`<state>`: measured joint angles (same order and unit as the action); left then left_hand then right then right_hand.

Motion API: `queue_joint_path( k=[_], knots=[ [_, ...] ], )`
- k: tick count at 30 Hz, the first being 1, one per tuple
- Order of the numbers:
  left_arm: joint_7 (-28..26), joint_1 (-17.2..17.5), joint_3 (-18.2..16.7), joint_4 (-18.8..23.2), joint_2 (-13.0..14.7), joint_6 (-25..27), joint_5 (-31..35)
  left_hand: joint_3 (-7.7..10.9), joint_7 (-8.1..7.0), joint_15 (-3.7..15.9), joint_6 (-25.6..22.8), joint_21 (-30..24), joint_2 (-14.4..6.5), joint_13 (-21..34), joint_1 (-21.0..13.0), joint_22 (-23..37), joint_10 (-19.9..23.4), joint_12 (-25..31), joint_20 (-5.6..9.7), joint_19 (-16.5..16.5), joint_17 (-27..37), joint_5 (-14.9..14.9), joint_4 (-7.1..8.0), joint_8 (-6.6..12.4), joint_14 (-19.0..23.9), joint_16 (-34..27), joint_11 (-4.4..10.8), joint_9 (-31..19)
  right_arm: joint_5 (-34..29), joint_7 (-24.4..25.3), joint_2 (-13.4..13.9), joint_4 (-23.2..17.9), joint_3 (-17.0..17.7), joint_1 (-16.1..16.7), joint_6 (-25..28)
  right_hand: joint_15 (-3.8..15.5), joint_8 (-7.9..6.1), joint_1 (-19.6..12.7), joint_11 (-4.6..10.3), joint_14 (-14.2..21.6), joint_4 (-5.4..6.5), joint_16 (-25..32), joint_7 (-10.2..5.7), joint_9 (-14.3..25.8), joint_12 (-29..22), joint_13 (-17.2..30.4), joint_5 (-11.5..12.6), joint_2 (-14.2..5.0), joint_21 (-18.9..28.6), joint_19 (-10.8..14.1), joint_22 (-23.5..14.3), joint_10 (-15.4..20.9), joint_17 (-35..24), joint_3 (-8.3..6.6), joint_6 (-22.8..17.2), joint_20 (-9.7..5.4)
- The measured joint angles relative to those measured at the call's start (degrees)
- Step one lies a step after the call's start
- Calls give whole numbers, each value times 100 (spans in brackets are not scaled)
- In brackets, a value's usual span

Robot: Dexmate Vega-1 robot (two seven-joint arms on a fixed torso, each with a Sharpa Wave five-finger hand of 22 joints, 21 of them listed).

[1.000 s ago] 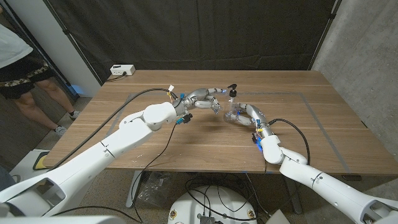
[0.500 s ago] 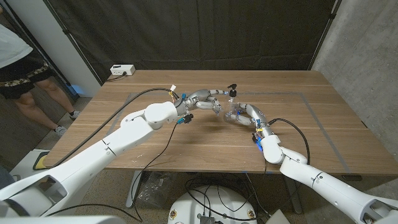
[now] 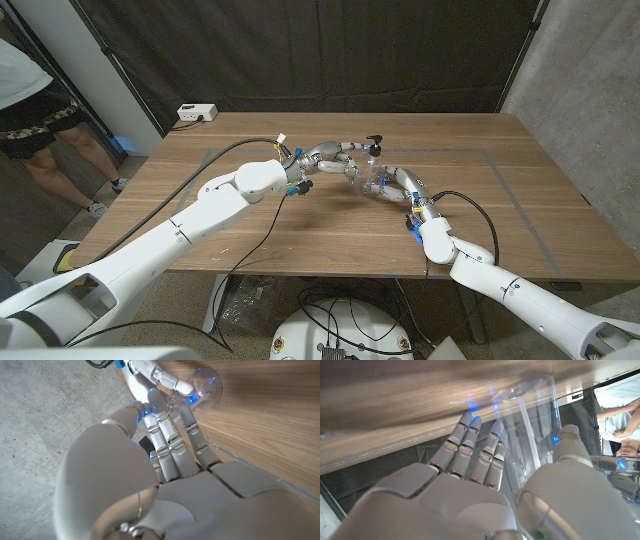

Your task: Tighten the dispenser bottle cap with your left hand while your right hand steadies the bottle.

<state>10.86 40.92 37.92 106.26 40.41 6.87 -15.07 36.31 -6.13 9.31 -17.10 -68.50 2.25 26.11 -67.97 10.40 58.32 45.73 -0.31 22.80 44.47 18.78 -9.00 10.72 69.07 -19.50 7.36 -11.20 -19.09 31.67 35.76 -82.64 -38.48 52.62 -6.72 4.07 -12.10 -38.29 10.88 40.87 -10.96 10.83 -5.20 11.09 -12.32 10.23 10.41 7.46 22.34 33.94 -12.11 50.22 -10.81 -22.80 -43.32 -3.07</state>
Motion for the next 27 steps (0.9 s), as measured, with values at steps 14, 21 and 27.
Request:
queue_joint_path(
  k=[14,21,27],
  knots=[
    [208,-193,112,-303,-122,-109,53,7,0,0,0,-49,0,0,0,0,0,1,0,0,27,-4,8,0,0,22,0,0,6,56,12,-85,22,74,92,0,-21,-3,0,0,0,0,0,-1,2,3,0,4,0,0,0,0,1,0,0,0],
    [419,-406,224,-603,-245,-209,104,7,0,0,0,-49,30,0,30,0,0,4,24,-24,40,-22,8,0,0,22,0,0,1,82,8,-152,29,116,171,0,-20,-4,0,0,1,0,0,-2,22,6,-6,4,0,0,0,0,1,1,0,0],
    [600,-604,320,-849,-366,-363,181,6,0,0,0,-49,30,0,30,0,0,29,32,-32,36,-22,8,0,0,22,0,0,-6,101,-4,-193,31,142,227,0,-18,-4,0,0,1,0,0,-3,23,6,-7,4,0,0,0,0,1,1,0,0]
  ],
)
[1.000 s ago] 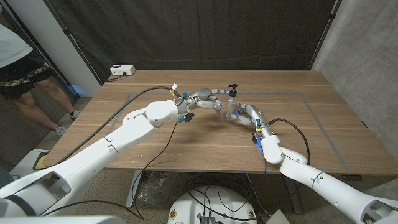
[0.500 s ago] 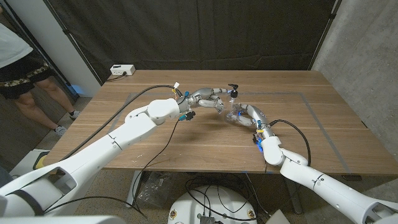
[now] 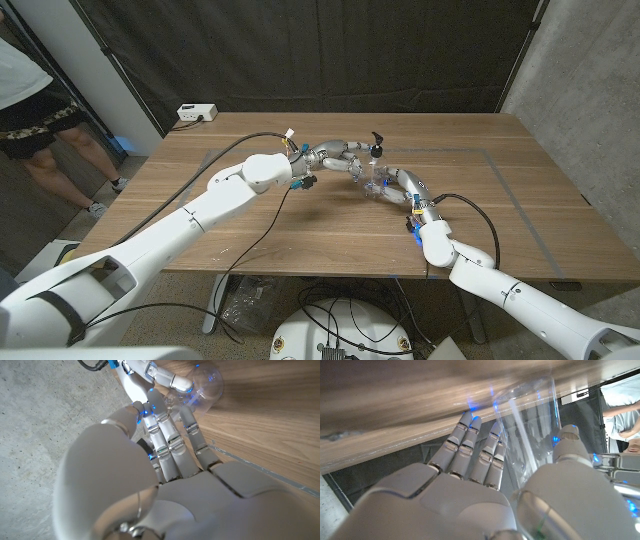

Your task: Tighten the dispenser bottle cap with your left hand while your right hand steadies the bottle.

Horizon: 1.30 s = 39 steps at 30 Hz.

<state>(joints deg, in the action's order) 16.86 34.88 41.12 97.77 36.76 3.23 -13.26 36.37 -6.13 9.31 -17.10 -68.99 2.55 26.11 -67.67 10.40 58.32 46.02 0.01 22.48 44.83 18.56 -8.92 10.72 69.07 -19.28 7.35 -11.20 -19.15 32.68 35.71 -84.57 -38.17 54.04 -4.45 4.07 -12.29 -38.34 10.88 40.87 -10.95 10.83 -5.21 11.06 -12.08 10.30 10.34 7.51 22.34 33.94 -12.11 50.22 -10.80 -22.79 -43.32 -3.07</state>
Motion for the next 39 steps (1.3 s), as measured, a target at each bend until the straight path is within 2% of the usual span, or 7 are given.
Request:
queue_joint_path(
  k=[8,18,24,26,29,33,39],
  knots=[
    [141,-180,75,-226,-113,-163,93,0,0,0,0,0,-1,0,-1,0,-1,0,0,0,1,-1,0,0,0,0,-1,0,-3,17,-10,-47,2,28,76,0,15,-1,0,0,0,0,0,-2,19,-1,-4,1,34,0,0,0,0,0,0,0],
    [149,-223,81,-274,-125,-142,132,-1,0,0,0,-1,-1,0,-1,0,-17,-1,-1,1,4,-4,0,0,0,23,-16,0,-2,22,-10,-61,5,38,113,0,32,-15,0,0,0,0,0,0,20,-5,-23,15,34,0,0,0,1,0,0,0],
    [12,-122,5,-156,-42,10,98,-1,-2,0,2,-39,-1,0,-1,0,-16,20,-1,1,15,-5,0,0,0,23,-16,0,4,24,-4,-30,5,28,109,0,32,-14,0,0,-18,0,0,3,21,-8,-26,14,34,0,0,0,1,-18,0,0],
    [-56,11,-92,2,56,59,70,-1,-47,0,58,-39,-1,0,-1,0,-16,21,-1,1,12,-5,0,0,0,23,-16,0,11,24,-2,-20,5,23,82,0,19,-13,0,0,-18,0,0,3,21,-7,-27,13,33,0,0,0,1,-18,0,0],
    [-194,49,-116,41,82,125,0,-1,-5,0,204,-39,-2,0,-1,-9,-16,22,-1,1,0,-6,0,-43,0,23,-16,0,16,20,-1,7,1,6,51,0,19,-11,0,0,-18,0,0,3,21,-3,-37,11,33,0,0,0,1,-18,-1,0],
    [-324,354,-303,348,255,130,-80,-1,74,0,383,-39,-3,0,0,-28,-16,22,-1,1,17,-23,-1,-79,0,23,-16,0,18,11,-1,33,-7,-14,29,0,19,-6,0,0,-18,0,0,3,22,-1,-15,6,33,0,0,0,1,-18,-1,0],
    [-469,553,-413,501,342,72,-240,-1,79,29,388,-39,-26,0,23,-28,-16,20,-1,1,16,-23,-1,-53,29,23,-16,0,19,3,-6,70,-26,-50,11,0,19,3,0,0,-18,0,-1,2,23,0,-15,-3,67,0,-2,0,1,-18,-2,0]
  ],
)
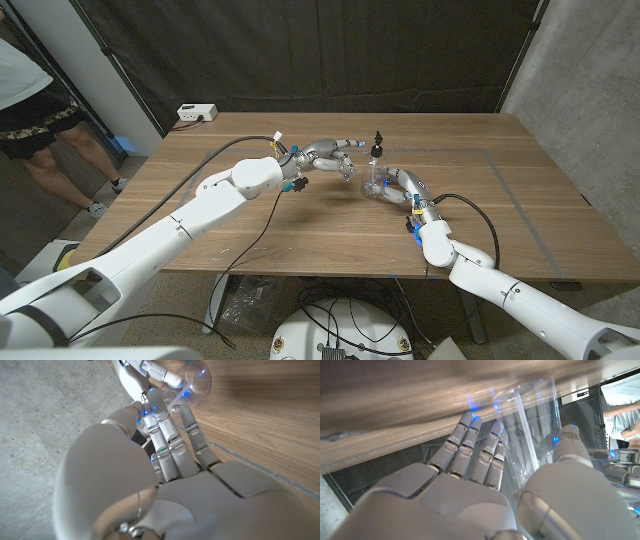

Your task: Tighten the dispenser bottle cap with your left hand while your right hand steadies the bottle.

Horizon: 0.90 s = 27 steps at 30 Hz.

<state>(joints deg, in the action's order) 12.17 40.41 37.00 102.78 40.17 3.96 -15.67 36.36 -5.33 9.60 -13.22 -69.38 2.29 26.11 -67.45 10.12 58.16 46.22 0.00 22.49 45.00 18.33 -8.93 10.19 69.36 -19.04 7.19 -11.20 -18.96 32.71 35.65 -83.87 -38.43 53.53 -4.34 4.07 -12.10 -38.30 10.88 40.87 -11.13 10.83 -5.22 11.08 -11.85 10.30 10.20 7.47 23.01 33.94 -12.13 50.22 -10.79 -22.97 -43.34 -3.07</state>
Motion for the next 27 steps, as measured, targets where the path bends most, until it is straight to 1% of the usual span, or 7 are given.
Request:
queue_joint_path(
  k=[1,6,7,14,18,21,27],
  knots=[
    [-14,106,-57,76,42,-24,-37,0,-23,2,-23,0,0,0,0,0,0,0,0,0,0,0,0,19,2,0,0,0,0,-8,-2,4,-2,-5,-7,0,0,0,0,0,0,0,0,0,0,0,0,0,0,0,0,0,0,0,0,0],
    [-31,181,-95,116,68,-122,-186,19,-38,2,-41,0,0,0,0,0,0,1,0,0,27,-1,-19,42,2,0,0,0,0,-18,-10,25,-19,-35,-12,0,1,1,0,0,-1,0,0,0,17,0,0,-1,0,0,0,0,0,-1,-1,0],
    [-34,286,-141,155,100,-137,-204,26,-43,2,-81,0,0,0,0,0,0,1,0,0,27,-2,-26,42,2,0,0,0,-7,-31,-11,28,-22,-39,-21,0,1,1,0,0,-1,0,0,-1,15,0,-1,-1,0,0,0,0,0,-1,0,0],
    [-46,435,-192,195,129,-235,-341,26,-49,1,-92,0,0,0,0,1,0,4,0,0,20,-4,-26,65,2,0,0,0,-28,-53,-16,44,-45,-67,-43,0,8,1,0,0,-7,0,-1,-2,-3,-4,-3,-1,0,0,0,0,0,-7,-1,0],
    [-46,474,-199,194,130,-283,-384,26,-80,1,-123,0,0,0,-1,1,0,20,0,0,10,-5,-26,65,2,0,0,0,-41,-68,-17,51,-55,-76,-51,0,13,1,0,0,-7,0,-1,-4,-3,-5,-7,-1,0,0,1,0,0,-7,-1,0],
    [-37,487,-200,195,129,-314,-403,26,-47,1,-155,0,0,0,-1,1,0,20,0,0,17,-5,-26,65,1,0,0,0,-46,-71,-17,55,-60,-83,-53,0,18,1,0,0,-7,0,-2,-4,-3,-7,-7,-1,0,0,1,0,0,-7,-2,0],
    [36,472,-190,139,96,-358,-428,25,-49,1,-153,0,0,0,-1,1,0,20,0,0,20,-5,-26,65,1,0,0,0,-53,-75,-18,64,-61,-88,-59,0,29,1,0,0,-6,0,-3,-4,-3,-6,-8,-1,0,0,1,0,0,-6,-3,0]
  ],
)
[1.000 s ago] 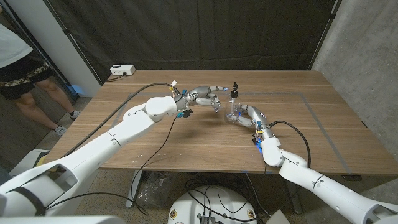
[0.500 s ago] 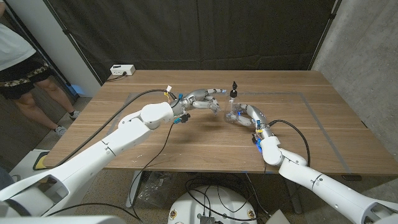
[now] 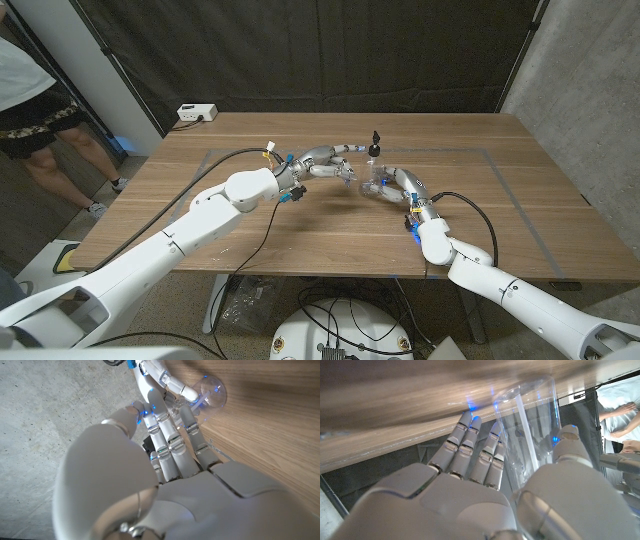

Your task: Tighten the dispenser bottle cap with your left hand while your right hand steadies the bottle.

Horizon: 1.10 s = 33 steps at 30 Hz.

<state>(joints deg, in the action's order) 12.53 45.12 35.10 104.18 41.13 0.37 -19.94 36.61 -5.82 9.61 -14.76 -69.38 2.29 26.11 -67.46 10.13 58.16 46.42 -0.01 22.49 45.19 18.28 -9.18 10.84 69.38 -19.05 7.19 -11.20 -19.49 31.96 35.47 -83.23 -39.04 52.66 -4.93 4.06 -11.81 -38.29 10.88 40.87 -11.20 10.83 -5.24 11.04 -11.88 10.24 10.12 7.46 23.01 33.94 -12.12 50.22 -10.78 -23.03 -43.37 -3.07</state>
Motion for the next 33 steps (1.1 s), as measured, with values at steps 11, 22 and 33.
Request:
queue_joint_path(
  k=[11,22,33],
  knots=[
    [175,-185,120,-190,-116,-13,-7,0,0,0,1,-32,-1,0,-1,0,0,19,3,-3,7,-17,0,0,0,22,0,0,8,0,-1,18,8,-1,-16,0,-7,0,0,0,1,0,-3,0,2,4,-13,0,0,-22,0,0,0,1,-4,-22],
    [306,-402,250,-346,-223,20,57,-1,0,0,1,-34,-1,0,-1,1,0,23,32,-32,7,-20,1,-2,0,21,0,2,57,30,-1,42,37,14,-51,0,-6,-3,3,0,1,0,13,5,3,6,7,4,0,-22,0,3,0,1,-24,-22],
    [416,-545,337,-432,-284,54,121,-1,0,0,2,-33,-1,0,-2,1,-30,22,31,-32,7,-20,1,-10,0,21,30,7,73,77,21,-20,79,87,-50,0,0,-4,3,0,2,0,13,4,24,6,5,4,31,-22,1,3,0,2,-25,-21]
  ],
)
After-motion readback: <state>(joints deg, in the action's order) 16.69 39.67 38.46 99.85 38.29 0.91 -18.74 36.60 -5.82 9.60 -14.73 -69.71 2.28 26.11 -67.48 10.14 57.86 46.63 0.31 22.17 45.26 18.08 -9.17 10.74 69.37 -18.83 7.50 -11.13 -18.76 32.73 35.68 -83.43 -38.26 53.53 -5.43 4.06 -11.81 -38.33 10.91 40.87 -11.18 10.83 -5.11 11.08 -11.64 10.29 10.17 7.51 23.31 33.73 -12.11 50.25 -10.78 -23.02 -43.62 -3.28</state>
